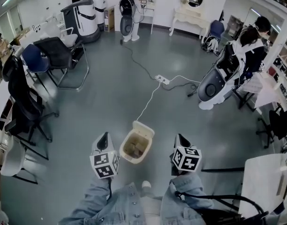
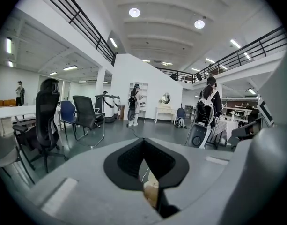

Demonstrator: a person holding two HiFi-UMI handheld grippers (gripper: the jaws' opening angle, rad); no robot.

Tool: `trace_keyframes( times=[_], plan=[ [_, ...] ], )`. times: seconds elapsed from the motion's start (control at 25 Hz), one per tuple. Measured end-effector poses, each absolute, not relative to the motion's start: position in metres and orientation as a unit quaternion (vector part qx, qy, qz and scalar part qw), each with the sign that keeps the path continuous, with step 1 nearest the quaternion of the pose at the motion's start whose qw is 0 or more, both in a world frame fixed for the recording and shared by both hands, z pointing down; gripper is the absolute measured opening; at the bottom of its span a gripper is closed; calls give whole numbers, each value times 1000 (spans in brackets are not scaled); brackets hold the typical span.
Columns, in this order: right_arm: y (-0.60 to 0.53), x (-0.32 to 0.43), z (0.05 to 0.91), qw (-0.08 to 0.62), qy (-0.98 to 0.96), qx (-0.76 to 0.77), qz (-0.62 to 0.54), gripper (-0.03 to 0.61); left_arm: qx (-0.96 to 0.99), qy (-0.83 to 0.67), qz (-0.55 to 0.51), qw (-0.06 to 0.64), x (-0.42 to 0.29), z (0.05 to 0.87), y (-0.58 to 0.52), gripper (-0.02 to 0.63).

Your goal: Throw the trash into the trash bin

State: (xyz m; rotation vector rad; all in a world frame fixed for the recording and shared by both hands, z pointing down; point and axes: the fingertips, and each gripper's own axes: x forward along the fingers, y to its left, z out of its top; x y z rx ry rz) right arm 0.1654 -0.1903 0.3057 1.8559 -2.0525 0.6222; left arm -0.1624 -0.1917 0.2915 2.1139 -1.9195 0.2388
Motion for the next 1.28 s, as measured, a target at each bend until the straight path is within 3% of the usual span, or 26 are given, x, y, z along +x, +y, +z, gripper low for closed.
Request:
trace_keyframes(
  times=[1.28],
  plan=[
    [-211, 153, 303, 166, -742, 617, 204, 3, 715, -679, 87, 141, -155, 294, -181, 8]
  ],
)
